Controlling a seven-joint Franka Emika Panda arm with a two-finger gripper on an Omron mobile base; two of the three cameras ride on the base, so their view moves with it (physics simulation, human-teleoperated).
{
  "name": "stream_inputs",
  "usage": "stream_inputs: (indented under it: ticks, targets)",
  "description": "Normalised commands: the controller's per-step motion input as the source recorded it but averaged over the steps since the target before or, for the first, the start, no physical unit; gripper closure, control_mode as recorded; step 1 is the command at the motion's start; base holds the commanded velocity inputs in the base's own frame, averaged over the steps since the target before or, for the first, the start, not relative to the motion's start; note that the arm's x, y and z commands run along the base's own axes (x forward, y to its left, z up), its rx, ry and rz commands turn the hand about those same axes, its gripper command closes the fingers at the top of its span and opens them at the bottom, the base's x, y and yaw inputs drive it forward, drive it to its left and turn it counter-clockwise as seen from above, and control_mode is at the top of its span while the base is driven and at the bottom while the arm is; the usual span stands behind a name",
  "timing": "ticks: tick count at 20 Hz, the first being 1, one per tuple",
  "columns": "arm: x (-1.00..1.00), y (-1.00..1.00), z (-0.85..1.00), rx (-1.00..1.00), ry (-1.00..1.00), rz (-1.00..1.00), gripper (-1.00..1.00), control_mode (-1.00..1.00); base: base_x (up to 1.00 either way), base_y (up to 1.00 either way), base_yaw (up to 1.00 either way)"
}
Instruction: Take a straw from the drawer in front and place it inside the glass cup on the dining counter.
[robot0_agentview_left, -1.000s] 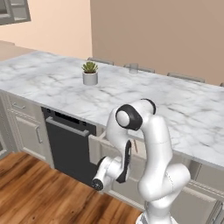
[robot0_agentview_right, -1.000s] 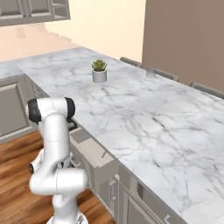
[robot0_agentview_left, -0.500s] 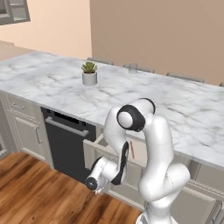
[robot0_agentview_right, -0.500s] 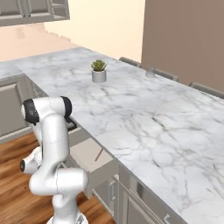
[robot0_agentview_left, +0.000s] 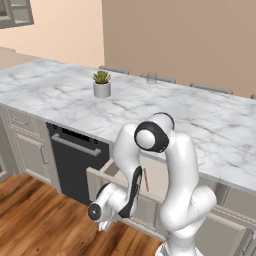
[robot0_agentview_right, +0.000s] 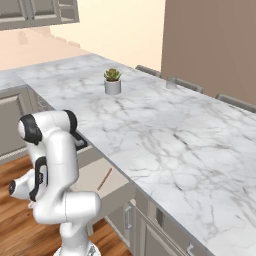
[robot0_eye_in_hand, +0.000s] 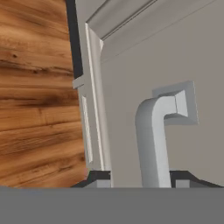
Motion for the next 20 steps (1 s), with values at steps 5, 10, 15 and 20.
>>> stream_inputs:
  ticks: [5, 10, 15, 20]
  targets:
    - [-0.03, 0.58, 0.33, 0.06, 0.11, 0.0, -1.0, -1.0, 0.0, 0.0, 0.0]
    - [-0.29, 0.19, 0.93, 0.13, 0.07, 0.0, -1.0, -1.0, 0.0, 0.0, 0.0]
    - [-0.61, 0.0, 1.0, 0.17, 0.01, -0.04, -1.0, -1.0, 0.0, 0.0, 0.0]
    - [-0.32, -0.07, 1.0, 0.23, 0.14, -0.15, -1.0, -1.0, 0.0, 0.0, 0.0]
